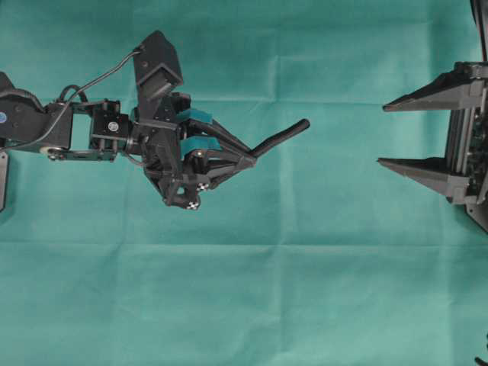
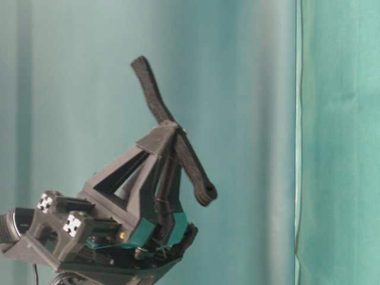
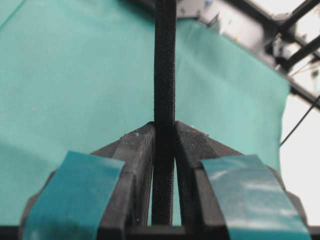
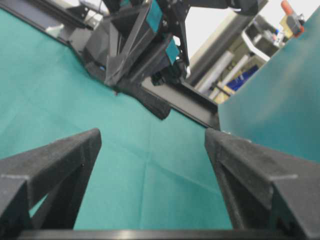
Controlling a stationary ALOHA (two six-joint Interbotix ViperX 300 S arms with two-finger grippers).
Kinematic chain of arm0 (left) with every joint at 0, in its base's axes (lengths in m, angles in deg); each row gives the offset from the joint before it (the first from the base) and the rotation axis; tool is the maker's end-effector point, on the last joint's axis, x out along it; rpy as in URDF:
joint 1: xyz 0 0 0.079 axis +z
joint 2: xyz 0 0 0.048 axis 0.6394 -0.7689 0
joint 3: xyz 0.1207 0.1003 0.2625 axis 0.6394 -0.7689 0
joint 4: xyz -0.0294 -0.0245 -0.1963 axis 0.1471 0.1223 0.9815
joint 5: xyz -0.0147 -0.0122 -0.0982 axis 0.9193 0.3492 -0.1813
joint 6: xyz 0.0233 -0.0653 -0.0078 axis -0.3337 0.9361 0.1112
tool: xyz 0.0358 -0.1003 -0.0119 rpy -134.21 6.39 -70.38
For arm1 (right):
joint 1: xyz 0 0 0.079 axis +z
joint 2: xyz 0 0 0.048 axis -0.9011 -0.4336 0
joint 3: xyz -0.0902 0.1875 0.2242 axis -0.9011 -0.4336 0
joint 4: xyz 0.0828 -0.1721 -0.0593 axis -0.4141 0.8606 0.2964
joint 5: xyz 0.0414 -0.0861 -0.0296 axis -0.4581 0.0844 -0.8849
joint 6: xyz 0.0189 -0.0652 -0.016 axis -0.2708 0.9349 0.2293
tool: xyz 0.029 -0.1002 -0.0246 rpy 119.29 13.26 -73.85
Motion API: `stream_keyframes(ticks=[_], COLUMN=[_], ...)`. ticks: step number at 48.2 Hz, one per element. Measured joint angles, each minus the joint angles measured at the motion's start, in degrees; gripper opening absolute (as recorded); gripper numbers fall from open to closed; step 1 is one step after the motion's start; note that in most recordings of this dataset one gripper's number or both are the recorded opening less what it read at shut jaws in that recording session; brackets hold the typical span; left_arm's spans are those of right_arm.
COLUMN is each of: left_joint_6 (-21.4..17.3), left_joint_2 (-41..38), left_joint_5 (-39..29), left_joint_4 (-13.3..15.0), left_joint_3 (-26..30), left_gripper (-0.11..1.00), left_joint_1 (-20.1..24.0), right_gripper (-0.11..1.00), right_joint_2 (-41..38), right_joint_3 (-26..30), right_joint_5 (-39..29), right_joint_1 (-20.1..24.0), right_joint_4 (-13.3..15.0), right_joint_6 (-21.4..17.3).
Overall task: Peel off the Velcro with your right arm.
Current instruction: 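Lift the strip and rotate the left gripper to hold it upright, then move the open right gripper toward the strip's free upper layer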
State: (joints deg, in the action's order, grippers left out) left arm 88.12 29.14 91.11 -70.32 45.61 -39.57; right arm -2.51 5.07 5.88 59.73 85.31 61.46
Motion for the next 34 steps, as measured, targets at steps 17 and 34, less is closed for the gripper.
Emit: stream_keyframes(ticks=[17,34], left_joint_6=[2.02,1.93], left_joint_2=[0.09,0.09], left_joint_5=[3.69,3.69], left_joint_4=[-0.09,0.00], left_joint_3=[-1.58,-1.58], left_gripper=[0.10,0.10], left_joint_1=[0.00,0.00], right_gripper=[0.67,0.67], right_joint_2=[-3.78,-8.79], right_joint_3=[0.00,1.41], right_joint_5=[3.08,6.59], right_joint_1=[-0.18,-1.32], right_joint_4=[0.00,0.09], right_joint_6=[1.58,3.16])
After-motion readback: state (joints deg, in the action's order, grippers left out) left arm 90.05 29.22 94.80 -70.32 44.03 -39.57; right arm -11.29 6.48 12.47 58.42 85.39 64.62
